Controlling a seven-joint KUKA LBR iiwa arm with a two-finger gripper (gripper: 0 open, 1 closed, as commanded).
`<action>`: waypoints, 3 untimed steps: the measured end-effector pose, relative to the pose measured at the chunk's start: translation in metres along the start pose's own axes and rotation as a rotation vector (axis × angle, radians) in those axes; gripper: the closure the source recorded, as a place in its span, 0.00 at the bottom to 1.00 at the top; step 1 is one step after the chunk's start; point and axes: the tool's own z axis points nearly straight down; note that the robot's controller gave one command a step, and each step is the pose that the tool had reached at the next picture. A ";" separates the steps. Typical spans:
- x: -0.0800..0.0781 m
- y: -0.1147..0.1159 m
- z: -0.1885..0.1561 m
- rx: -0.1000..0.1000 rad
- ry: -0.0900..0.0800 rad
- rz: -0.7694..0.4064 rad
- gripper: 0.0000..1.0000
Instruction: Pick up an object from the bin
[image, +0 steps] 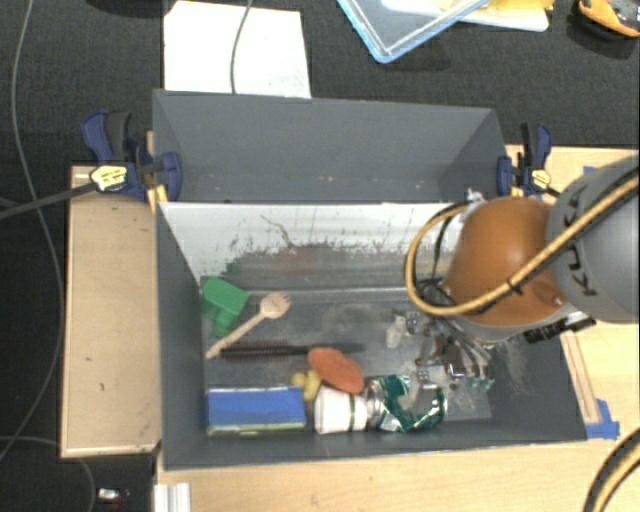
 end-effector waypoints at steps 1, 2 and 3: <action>-0.002 0.000 -0.003 0.000 -0.008 0.000 0.00; 0.001 0.000 0.011 0.000 -0.008 -0.091 0.00; 0.008 -0.024 0.018 0.001 -0.006 -0.219 0.00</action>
Offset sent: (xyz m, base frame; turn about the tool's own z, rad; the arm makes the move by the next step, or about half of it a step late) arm -0.0039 0.0000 -0.0237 -0.1639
